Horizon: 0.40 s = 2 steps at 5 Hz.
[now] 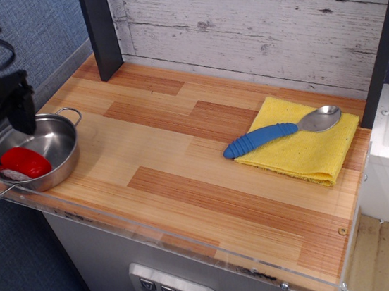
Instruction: Place the mouse in the pot
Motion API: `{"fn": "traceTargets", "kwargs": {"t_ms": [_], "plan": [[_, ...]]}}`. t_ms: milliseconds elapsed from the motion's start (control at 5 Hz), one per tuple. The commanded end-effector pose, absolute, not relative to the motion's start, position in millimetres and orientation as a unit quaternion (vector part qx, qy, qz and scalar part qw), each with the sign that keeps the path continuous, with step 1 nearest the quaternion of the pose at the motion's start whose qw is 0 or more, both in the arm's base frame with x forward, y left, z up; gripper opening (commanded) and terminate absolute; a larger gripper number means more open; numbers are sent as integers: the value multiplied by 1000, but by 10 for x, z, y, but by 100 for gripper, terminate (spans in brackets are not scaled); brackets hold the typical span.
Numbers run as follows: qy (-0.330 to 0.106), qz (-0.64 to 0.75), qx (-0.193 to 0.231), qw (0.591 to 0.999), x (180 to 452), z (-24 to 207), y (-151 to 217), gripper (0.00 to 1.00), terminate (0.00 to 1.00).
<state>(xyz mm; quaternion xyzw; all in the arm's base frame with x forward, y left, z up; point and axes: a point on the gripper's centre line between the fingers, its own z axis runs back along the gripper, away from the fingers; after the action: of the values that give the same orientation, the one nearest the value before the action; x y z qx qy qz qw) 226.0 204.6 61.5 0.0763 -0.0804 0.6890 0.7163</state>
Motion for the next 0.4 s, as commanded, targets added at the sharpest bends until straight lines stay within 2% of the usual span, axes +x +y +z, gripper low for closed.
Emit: {"fn": "traceTargets", "kwargs": {"t_ms": [0,200], "plan": [[-106,544,71,829,2688,1157,1765,100,0],[-102,437,52,892,2906,1130,1658,100,0]]}}
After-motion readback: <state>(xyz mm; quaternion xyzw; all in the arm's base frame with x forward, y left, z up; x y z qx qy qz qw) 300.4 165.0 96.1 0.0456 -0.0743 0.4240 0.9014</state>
